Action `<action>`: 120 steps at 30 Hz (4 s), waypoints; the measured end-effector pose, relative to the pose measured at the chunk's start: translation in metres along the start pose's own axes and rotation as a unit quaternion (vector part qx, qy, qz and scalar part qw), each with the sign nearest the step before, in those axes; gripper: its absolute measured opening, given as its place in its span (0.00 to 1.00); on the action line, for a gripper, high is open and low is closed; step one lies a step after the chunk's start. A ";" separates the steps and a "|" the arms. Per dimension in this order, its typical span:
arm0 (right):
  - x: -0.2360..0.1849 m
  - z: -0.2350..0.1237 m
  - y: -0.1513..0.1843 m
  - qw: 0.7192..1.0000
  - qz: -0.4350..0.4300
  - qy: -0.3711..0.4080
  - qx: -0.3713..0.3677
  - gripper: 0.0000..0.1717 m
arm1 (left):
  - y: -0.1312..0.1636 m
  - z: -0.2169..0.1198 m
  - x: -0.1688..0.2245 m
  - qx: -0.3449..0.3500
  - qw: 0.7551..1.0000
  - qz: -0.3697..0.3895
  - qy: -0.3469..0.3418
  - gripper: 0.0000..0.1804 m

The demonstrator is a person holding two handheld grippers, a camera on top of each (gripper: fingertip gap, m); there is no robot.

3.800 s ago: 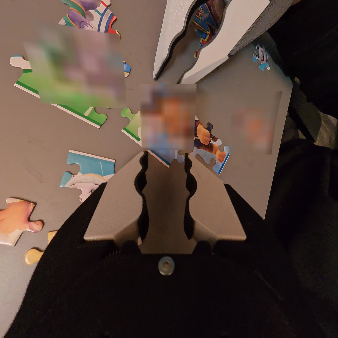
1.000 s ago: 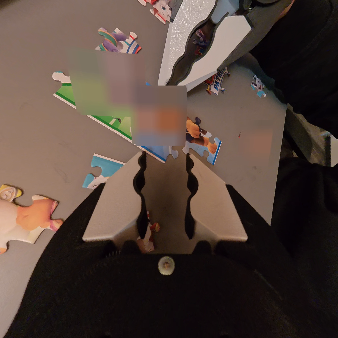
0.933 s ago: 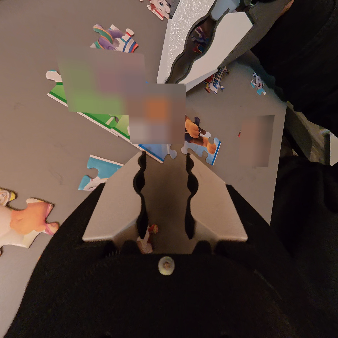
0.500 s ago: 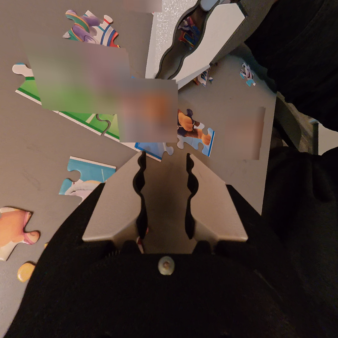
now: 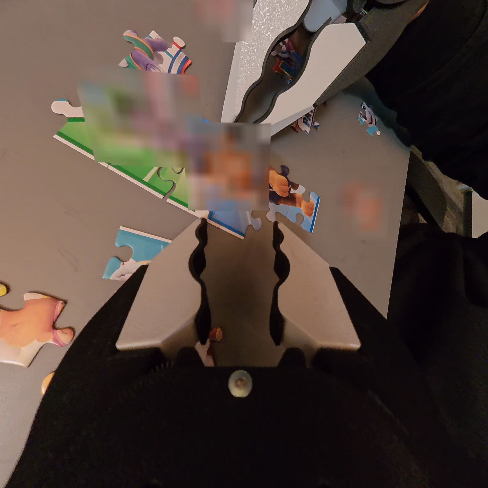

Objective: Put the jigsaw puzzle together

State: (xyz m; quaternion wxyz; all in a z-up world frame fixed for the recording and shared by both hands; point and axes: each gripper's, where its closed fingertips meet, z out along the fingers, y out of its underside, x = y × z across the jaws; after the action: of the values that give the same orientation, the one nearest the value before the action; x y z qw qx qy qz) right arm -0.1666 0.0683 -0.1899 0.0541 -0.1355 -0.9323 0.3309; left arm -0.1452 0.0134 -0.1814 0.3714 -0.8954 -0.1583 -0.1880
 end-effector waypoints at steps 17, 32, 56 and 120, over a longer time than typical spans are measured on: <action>-0.004 0.000 0.000 1.000 0.012 0.001 0.001 0.05 | -0.007 0.001 -0.005 0.018 1.000 0.002 -0.016 0.29; -0.002 0.001 -0.002 1.000 0.014 0.010 -0.001 0.07 | -0.011 -0.001 -0.010 0.031 0.999 0.005 -0.028 0.29; 0.030 0.005 -0.008 0.996 0.058 0.070 0.006 0.00 | -0.015 0.005 -0.009 0.037 0.999 0.015 -0.033 0.29; 0.032 0.035 -0.041 0.991 0.098 0.087 0.010 0.00 | -0.015 -0.002 -0.048 0.021 0.981 0.064 -0.182 0.08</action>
State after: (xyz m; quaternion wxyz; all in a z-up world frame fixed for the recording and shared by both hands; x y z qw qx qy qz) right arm -0.2128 0.0257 -0.1905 0.1035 -0.2540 -0.9029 0.3308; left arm -0.1940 0.0154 -0.1925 0.3666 -0.9148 -0.1694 0.0061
